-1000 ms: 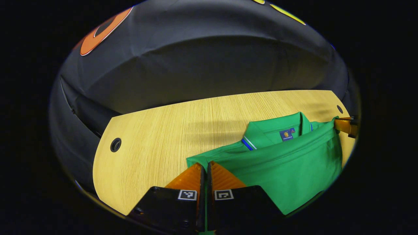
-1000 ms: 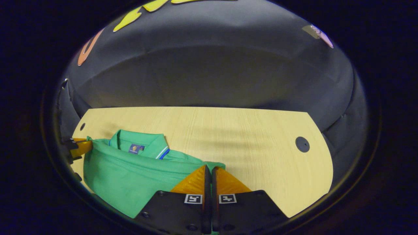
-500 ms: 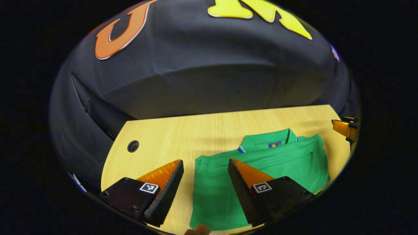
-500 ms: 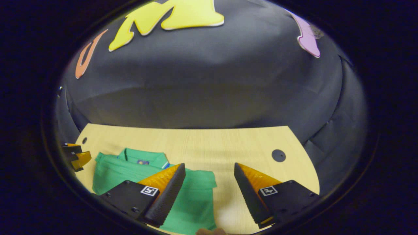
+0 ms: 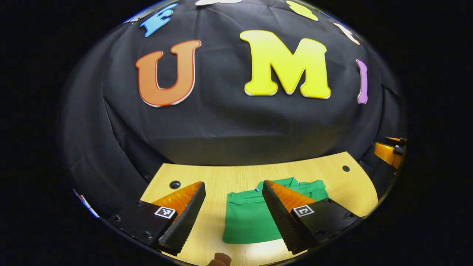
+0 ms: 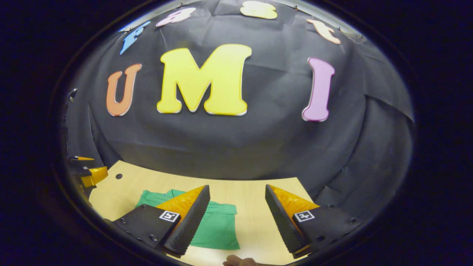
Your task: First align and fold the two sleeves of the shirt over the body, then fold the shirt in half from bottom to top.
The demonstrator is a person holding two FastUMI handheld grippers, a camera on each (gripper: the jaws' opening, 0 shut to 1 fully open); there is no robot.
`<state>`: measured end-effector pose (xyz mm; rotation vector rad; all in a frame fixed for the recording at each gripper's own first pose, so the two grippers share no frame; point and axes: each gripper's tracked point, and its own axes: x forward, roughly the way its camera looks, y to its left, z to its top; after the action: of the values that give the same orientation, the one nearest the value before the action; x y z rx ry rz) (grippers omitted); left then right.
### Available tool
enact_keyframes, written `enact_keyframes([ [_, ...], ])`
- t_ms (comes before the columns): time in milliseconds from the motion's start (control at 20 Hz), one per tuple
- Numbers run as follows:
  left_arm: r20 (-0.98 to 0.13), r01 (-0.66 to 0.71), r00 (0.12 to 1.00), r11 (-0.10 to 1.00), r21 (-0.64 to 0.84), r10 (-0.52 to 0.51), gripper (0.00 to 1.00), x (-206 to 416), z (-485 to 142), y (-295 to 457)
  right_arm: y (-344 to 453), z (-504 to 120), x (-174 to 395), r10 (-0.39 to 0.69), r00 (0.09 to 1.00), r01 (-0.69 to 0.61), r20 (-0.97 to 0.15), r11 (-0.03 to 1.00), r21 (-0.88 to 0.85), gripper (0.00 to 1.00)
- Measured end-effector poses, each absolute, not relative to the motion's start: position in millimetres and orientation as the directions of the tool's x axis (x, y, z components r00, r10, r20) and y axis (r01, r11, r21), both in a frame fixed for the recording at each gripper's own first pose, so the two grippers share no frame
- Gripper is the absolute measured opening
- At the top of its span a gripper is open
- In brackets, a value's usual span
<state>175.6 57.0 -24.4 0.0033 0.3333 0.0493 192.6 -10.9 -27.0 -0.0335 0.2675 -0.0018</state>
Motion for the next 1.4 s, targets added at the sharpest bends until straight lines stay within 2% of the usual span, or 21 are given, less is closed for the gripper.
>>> enact_keyframes([
  [400, -0.173, -0.087, 0.981, 0.996, -0.016, 0.083, 0.99, 67, 49, 76, 15, 44, 73, 0.079, 0.993, -0.087, -0.090, 0.993, -0.080, 0.96],
  [500, -0.147, -0.079, 0.987, 0.996, -0.046, 0.072, 0.99, 44, 57, 69, 26, 51, 42, 0.128, 0.988, -0.134, -0.081, 0.987, -0.085, 0.96],
  [650, -0.130, -0.070, 0.990, 0.995, -0.075, 0.060, 0.99, 17, 58, 60, 33, 48, 9, 0.134, 0.987, -0.138, -0.088, 0.990, -0.040, 0.96],
  [900, -0.132, -0.049, 0.991, 0.994, -0.093, 0.036, 1.00, -14, 49, 49, 28, 46, -15, 0.069, 0.995, -0.068, -0.079, 0.998, 0.004, 0.96],
  [1400, -0.039, -0.025, 0.999, 0.996, -0.085, 0.022, 1.00, -30, 63, 50, 74, 31, -28, 0.148, 0.982, -0.149, -0.121, 0.989, 0.002, 0.96],
])
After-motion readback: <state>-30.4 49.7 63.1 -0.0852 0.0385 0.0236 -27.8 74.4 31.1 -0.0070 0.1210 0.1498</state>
